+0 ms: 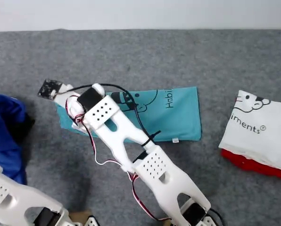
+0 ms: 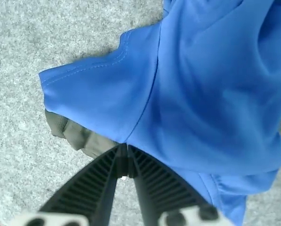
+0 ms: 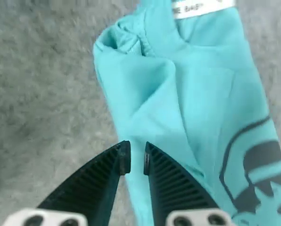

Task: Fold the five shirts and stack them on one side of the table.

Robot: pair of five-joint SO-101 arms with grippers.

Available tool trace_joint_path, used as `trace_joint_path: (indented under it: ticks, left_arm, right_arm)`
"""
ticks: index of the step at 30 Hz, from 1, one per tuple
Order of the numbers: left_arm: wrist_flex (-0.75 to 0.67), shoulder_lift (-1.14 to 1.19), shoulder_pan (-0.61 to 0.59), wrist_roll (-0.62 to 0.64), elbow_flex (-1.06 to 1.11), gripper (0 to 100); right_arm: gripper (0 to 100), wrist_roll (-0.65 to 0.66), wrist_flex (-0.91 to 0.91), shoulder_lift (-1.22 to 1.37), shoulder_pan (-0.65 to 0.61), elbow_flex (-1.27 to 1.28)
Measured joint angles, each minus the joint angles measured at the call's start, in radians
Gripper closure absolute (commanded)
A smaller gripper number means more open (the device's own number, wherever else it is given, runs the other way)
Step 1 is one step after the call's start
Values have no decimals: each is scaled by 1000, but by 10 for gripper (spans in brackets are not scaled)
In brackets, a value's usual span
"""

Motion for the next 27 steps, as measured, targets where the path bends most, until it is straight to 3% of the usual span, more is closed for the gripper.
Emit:
trace_joint_path:
  ticks: [11, 27]
  left_arm:
    - [0, 0, 0, 0, 3, 994]
    - [0, -3, 5, 0, 8, 994]
  right_arm:
    - [941, 89, -258, 87, 184, 0]
    - [941, 91, -64, 25, 114, -11]
